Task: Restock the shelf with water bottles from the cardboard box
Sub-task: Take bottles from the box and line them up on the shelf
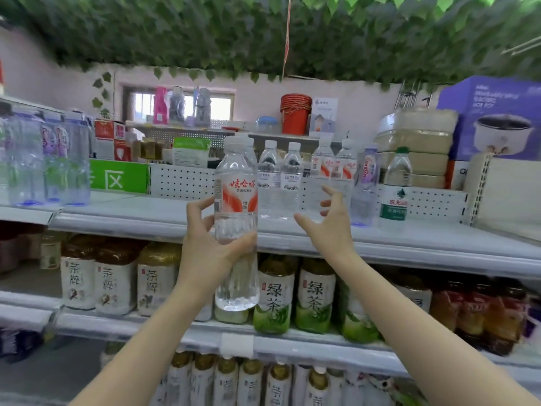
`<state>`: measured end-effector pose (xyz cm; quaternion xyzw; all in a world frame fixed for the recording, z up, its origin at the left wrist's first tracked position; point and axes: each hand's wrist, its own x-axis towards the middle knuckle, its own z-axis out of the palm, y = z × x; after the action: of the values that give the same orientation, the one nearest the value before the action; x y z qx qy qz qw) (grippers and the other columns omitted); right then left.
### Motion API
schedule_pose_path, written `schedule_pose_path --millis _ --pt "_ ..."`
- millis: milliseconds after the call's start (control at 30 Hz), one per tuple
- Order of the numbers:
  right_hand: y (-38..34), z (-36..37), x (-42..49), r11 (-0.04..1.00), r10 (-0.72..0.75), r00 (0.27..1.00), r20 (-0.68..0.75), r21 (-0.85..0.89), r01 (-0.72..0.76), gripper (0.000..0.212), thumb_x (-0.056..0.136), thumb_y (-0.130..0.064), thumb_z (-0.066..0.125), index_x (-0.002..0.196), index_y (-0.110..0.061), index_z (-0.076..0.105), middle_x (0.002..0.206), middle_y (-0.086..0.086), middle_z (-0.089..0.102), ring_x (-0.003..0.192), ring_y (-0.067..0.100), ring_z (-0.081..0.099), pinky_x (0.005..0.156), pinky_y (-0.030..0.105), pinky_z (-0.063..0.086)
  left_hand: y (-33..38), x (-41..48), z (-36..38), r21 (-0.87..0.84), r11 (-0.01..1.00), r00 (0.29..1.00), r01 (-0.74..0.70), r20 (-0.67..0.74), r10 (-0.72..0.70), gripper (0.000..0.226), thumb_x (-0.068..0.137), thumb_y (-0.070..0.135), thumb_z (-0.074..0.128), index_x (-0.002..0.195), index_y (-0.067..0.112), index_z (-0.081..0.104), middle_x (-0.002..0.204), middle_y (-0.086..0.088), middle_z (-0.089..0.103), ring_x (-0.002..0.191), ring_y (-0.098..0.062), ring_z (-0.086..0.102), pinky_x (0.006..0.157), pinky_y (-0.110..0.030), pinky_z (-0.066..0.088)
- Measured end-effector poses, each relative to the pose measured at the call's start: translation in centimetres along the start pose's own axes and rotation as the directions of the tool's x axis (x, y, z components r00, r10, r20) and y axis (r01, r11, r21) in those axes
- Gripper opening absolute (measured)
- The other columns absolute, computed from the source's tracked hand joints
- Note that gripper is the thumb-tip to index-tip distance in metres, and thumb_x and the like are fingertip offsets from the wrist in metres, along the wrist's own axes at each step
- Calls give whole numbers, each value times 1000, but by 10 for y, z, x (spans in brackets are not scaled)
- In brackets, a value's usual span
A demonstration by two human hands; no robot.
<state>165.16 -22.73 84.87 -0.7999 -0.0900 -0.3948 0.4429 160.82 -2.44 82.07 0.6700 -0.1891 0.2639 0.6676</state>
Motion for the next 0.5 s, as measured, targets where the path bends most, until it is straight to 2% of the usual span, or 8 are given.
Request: schedule_pose_path --millis 167,267,367,433,500 --pt "38 -80 -6 995 1 997 78 97 -9 66 82 -30 72 136 -24 35 121 0 43 101 11 46 84 22 42 11 -31 70 65 998 1000 -9 -2 10 69 67 17 83 112 52 44 114 3 63 90 -13 69 78 -40 58" --pt "53 -120 -2 987 10 992 126 160 -30 58 83 -31 70 132 -24 40 116 1 50 99 12 51 73 13 40 22 -48 107 114 993 1000 13 24 -16 73 68 17 83 125 43 45 115 4 63 84 -9 70 74 -29 57" --pt "53 -148 3 964 7 982 187 262 -56 50 86 -33 67 130 -23 44 109 0 54 98 13 55 71 14 43 39 -64 135 149 988 999 37 26 -42 73 68 10 82 126 39 47 104 16 58 70 -3 69 57 -11 50" --pt "47 -159 4 947 -6 972 236 314 -71 48 88 -35 63 130 -23 45 106 -1 56 94 7 56 67 11 44 49 -72 148 153 987 997 46 47 -53 78 68 4 81 131 35 47 98 18 61 68 -10 70 55 -12 50" --pt "42 -164 3 927 5 949 316 355 -123 46 89 -41 59 130 -25 44 107 -2 58 96 6 56 72 13 44 54 -75 157 140 989 997 53 53 -61 80 67 1 81 133 31 48 99 14 63 68 -14 71 56 -17 53"
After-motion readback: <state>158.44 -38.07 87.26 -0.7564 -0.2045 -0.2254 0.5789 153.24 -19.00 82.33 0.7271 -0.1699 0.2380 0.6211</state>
